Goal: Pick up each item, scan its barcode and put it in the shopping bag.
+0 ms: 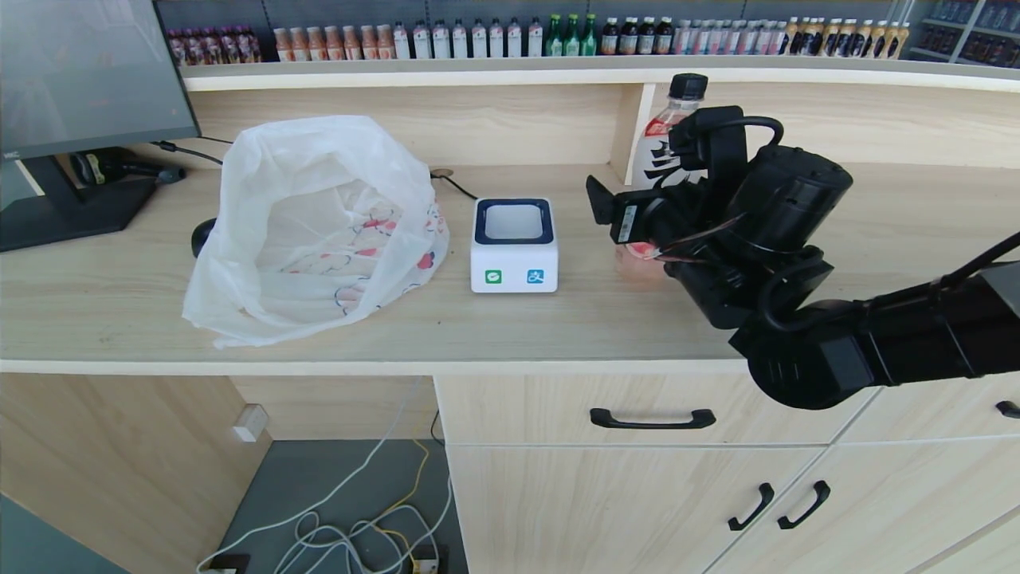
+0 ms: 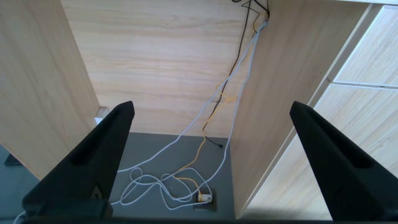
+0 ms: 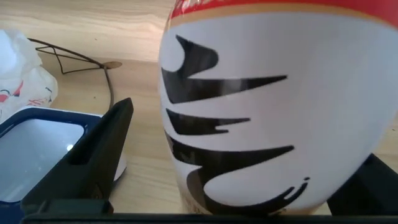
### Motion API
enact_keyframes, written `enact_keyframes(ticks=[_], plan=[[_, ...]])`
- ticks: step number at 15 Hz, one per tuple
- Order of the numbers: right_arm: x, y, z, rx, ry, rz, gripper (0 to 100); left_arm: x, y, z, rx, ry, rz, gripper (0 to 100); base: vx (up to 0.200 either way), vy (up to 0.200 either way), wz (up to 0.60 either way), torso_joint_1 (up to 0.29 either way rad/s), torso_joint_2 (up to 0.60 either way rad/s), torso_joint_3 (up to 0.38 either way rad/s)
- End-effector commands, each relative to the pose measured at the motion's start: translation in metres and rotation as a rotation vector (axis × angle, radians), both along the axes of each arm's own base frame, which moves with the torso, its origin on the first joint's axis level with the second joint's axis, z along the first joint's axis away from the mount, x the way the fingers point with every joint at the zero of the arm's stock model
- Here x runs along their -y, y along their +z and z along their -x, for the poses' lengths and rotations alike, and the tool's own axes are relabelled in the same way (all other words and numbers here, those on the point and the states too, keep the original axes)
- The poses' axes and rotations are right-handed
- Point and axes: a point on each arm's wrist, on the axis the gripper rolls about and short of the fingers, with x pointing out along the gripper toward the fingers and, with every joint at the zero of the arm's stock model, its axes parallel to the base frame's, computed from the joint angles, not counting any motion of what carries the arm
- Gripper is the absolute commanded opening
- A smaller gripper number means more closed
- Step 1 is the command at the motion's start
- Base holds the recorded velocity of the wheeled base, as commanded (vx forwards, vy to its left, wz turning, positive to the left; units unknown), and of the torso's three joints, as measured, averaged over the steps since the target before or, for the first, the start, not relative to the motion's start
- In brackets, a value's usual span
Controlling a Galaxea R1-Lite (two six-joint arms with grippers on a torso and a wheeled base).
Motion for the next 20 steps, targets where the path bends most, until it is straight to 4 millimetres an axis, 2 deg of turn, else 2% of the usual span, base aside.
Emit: enact_keyframes(ticks=[1, 2, 11, 15, 17, 20], plan=[[-0.001, 0.000, -0.001, 0.002, 0.001, 0.000, 100, 0.000, 0.000, 0.000, 0.001, 0.001, 0.000, 100, 0.000, 0.000, 0.00, 0.000, 0.00, 0.000], [-0.001, -0.001, -0.001, 0.000, 0.003, -0.003, 0, 0.000, 0.000, 0.000, 0.001, 0.001, 0.000, 100, 0.000, 0.000, 0.00, 0.000, 0.00, 0.000], [-0.001, 0.003, 0.002, 0.015, 0.046, 0.001, 0, 0.000, 0.000, 0.000, 0.001, 0.001, 0.000, 100, 0.000, 0.000, 0.00, 0.000, 0.00, 0.000], [0.000, 0.019, 0.013, 0.049, 0.058, -0.018, 0, 0.000, 0.000, 0.000, 0.001, 0.001, 0.000, 100, 0.000, 0.000, 0.00, 0.000, 0.00, 0.000], [0.001, 0.032, 0.025, 0.076, 0.074, -0.035, 0, 0.000, 0.000, 0.000, 0.001, 0.001, 0.000, 100, 0.000, 0.000, 0.00, 0.000, 0.00, 0.000], [0.003, 0.028, 0.065, 0.035, 0.120, -0.014, 0, 0.000, 0.000, 0.000, 0.001, 0.001, 0.000, 100, 0.000, 0.000, 0.00, 0.000, 0.00, 0.000]])
